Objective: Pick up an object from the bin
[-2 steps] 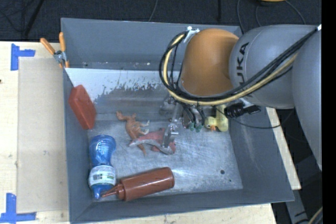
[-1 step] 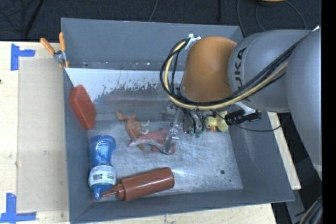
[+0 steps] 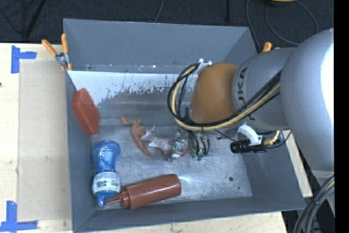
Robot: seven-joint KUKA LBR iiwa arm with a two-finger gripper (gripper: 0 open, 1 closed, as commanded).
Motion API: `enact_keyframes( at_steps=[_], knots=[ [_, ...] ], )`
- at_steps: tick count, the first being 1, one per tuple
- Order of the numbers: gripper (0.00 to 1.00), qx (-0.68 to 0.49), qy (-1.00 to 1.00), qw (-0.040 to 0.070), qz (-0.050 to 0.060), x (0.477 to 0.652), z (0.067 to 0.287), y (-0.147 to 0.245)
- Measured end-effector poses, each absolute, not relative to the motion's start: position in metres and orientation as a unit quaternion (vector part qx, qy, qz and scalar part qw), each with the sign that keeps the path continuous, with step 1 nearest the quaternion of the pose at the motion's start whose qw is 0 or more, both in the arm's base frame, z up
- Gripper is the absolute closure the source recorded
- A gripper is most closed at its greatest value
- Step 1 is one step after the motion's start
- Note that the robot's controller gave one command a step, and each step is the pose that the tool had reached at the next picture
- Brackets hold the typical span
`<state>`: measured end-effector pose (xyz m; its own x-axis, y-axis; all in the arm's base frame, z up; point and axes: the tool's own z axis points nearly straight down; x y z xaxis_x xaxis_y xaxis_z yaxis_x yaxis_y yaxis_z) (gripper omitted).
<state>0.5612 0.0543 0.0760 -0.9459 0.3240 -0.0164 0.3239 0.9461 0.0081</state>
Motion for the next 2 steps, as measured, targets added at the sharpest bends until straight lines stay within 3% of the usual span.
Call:
enact_keyframes(
  at_steps=[1, 2],
  knots=[
    [1.0, 0.165, 0.986, 0.009, 0.003, 0.561, 0.076, 0.054],
    [1.0, 0.172, 0.985, -0.004, -0.001, 0.55, 0.11, 0.05]
  ],
)
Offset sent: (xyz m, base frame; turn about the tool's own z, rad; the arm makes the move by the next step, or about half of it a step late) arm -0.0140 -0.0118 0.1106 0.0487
